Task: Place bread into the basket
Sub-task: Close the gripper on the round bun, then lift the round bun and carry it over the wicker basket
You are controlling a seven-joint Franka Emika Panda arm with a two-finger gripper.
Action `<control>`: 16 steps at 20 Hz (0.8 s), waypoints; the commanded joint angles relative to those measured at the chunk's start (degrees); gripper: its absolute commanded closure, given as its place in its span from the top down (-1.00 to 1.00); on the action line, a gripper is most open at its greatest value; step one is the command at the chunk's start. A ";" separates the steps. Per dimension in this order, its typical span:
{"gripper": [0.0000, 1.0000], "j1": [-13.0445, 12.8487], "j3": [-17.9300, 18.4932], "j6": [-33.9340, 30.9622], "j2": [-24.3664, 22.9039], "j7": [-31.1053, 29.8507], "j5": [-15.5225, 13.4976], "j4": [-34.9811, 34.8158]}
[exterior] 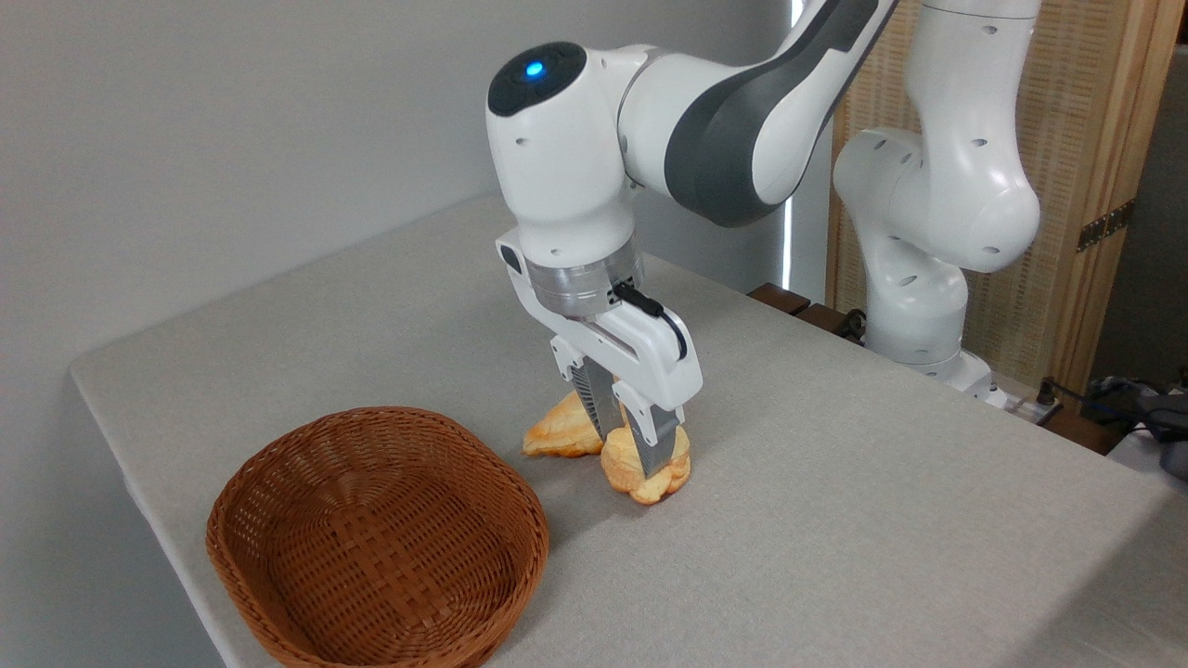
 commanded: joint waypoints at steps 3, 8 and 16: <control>0.11 -0.27 0.71 -0.20 -1.72 0.66 0.08 3.65; 0.14 -0.36 0.45 0.85 -1.99 0.57 -2.72 8.83; 0.16 -0.80 0.10 17.45 0.29 0.66 -2.82 10.69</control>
